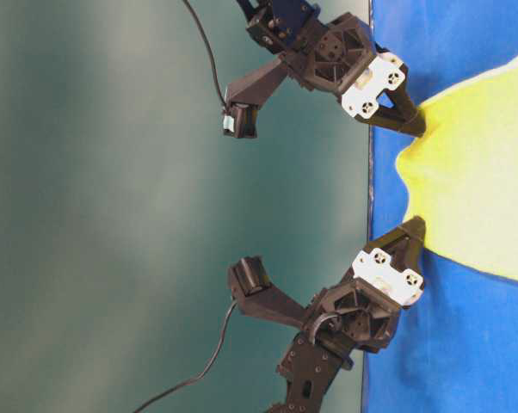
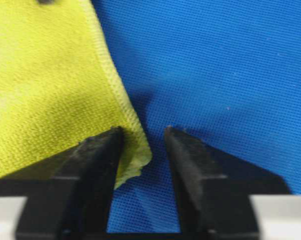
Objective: Fold the yellow towel.
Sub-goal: 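Move both grippers to the far end corners of the strip and grasp, then lift the far end and fold it over toward the near end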
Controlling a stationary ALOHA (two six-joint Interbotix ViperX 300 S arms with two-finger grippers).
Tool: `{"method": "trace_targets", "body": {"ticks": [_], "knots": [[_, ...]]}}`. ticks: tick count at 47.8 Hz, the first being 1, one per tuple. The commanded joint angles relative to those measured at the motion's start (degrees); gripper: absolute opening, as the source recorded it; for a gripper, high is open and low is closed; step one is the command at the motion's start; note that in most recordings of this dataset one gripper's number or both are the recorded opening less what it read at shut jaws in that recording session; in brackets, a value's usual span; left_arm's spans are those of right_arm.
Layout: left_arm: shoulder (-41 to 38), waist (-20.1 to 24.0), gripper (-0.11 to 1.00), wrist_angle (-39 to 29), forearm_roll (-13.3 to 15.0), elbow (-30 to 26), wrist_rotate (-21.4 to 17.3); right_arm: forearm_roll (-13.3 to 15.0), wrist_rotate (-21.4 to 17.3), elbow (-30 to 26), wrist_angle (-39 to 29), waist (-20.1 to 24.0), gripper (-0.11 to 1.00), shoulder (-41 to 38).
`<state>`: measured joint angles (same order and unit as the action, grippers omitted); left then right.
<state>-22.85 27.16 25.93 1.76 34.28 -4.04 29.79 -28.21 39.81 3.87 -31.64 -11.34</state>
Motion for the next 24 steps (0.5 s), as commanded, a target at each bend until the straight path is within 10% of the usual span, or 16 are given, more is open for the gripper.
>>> {"method": "trace_targets", "body": {"ticks": [1,8,24], "knots": [[0.8,0.1,0.4,-0.1,-0.1,-0.4,-0.1,0.1,-0.1,-0.4,-0.2,0.4,0.38,0.4],[1.1,0.1,0.13,-0.8,-0.1,-0.1,-0.3,0.2,0.1,-0.1,-0.7,0.6,0.04,0.7],[3.4,0.1,0.05,-3.4,-0.2,-0.4,-0.8,0.2,0.1,-0.7,-3.6,0.4,0.04,2.9]]}}
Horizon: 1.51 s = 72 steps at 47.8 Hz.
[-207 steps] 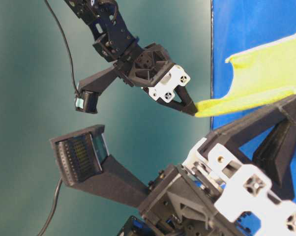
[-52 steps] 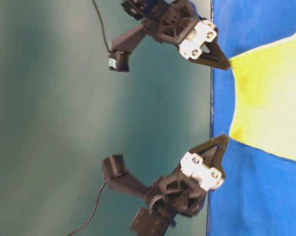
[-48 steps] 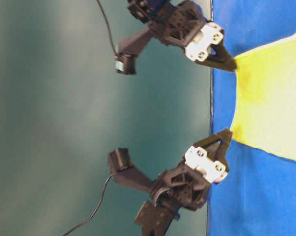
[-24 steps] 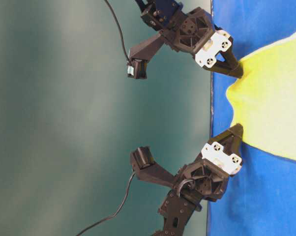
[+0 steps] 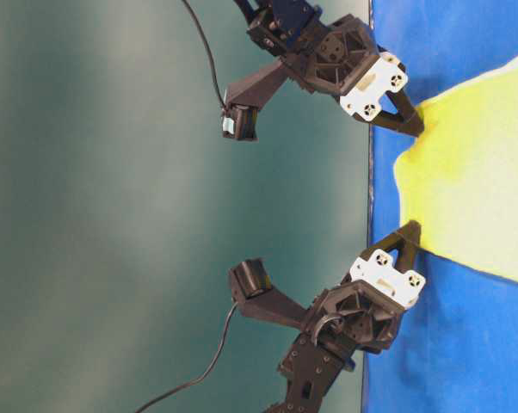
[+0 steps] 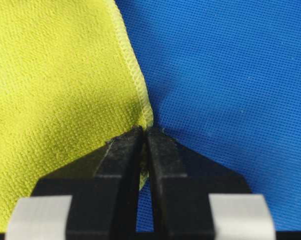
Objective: Fold the yellow towel.
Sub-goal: 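Lift the far end and fold it over toward the near end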
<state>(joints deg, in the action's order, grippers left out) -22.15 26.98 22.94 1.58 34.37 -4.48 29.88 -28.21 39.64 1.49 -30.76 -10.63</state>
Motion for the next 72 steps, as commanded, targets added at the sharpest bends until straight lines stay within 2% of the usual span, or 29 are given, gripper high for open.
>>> {"method": "trace_targets", "body": {"ticks": [1,13,27,36,44,57,66,72], "knots": [[3.1,0.3,0.05,-0.7,0.0,-0.5,-0.7,0.1,0.1,-0.5,-1.7,-0.6,0.04,2.6],[8.3,0.4,0.05,-4.3,0.0,-1.8,-5.9,0.3,0.2,-0.5,-6.2,-1.3,0.04,8.3],[10.0,0.4,0.05,-5.7,0.0,-1.3,-6.5,0.2,-0.4,-0.2,-6.4,-1.0,0.04,9.2],[12.7,-1.7,0.05,-7.6,0.0,0.4,-6.5,-0.3,-0.8,0.9,-6.6,1.0,0.04,10.5],[15.0,-6.9,0.05,-7.8,0.0,2.6,-6.3,-2.5,-1.0,2.9,-8.4,4.9,0.04,12.9],[15.6,-17.8,0.05,-11.2,0.1,5.4,-2.6,-8.7,-1.5,6.9,-12.8,15.6,0.04,17.1],[15.2,-25.8,0.05,-13.0,0.1,5.7,1.0,-10.1,-5.8,8.3,-13.1,22.4,0.04,17.6],[14.9,-29.1,0.05,-14.5,0.1,5.7,2.8,-10.1,-9.1,8.3,-13.0,26.3,0.04,17.4]]}}
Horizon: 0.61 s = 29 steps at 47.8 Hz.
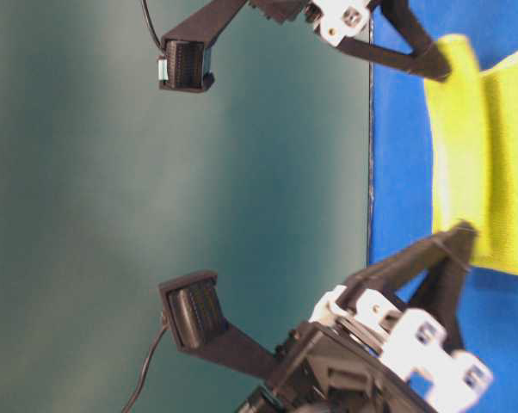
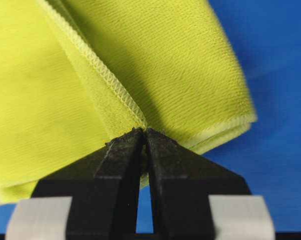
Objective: Fold the yellow towel.
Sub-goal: 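Lift the far end and fold it over toward the near end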
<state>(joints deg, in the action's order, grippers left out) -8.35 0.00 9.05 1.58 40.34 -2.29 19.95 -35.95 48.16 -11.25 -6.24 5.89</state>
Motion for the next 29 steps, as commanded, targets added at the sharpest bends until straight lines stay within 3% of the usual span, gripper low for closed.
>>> {"method": "trace_targets", "body": {"ticks": [1,15,29], "knots": [[1.1,-2.6,0.05,-0.8,0.1,-0.3,0.9,-0.2,-2.2,-0.2,-0.4,2.5,0.04,0.8],[0.6,-7.0,0.05,-3.3,0.1,-0.2,2.2,-0.2,-6.8,-1.1,-0.4,8.2,0.04,-0.6],[0.4,-7.1,0.05,-2.9,0.1,-0.3,2.2,-0.1,-7.1,-2.3,-0.4,8.6,0.04,-4.0]]}}
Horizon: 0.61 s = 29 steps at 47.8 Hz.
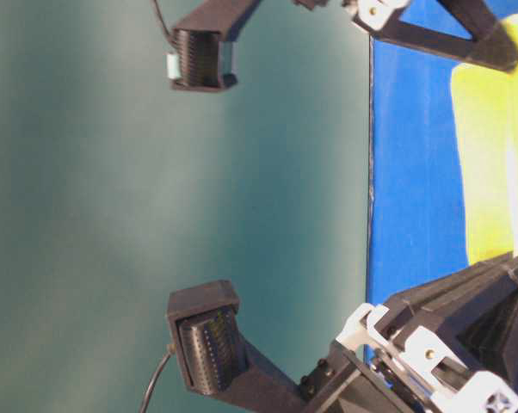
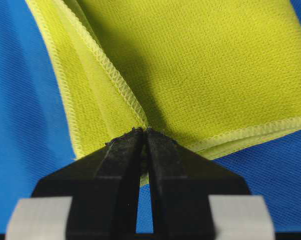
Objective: Fold the yellow towel.
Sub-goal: 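Lift the far end and fold it over toward the near end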
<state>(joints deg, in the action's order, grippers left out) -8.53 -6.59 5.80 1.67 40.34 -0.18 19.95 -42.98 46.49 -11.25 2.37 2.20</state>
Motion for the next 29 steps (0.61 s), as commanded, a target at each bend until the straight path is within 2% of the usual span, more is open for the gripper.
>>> {"method": "trace_targets", "body": {"ticks": [1,14,17,21,23,29], "knots": [[0.6,-0.5,0.05,0.4,-0.1,-0.2,0.0,-0.1,-0.1,-0.6,-0.3,0.0,0.04,-0.4],[-0.9,-0.4,0.05,1.3,0.0,-0.4,0.0,0.1,0.0,-0.8,0.5,0.0,0.04,-1.1],[-1.4,-0.4,0.09,1.8,0.0,-0.7,0.0,0.1,0.0,-1.1,0.7,0.0,0.05,-1.4],[-1.5,-0.4,0.24,1.9,0.0,-0.8,0.0,0.1,0.0,-1.6,1.1,0.4,0.06,-1.8],[-1.4,-0.4,0.35,1.9,-0.1,-0.8,0.0,0.1,0.0,-1.8,1.2,0.7,0.13,-2.0],[-1.1,-0.4,0.55,1.7,-0.1,-0.7,-0.1,0.2,0.1,-2.4,1.1,1.7,0.51,-2.2]]}}
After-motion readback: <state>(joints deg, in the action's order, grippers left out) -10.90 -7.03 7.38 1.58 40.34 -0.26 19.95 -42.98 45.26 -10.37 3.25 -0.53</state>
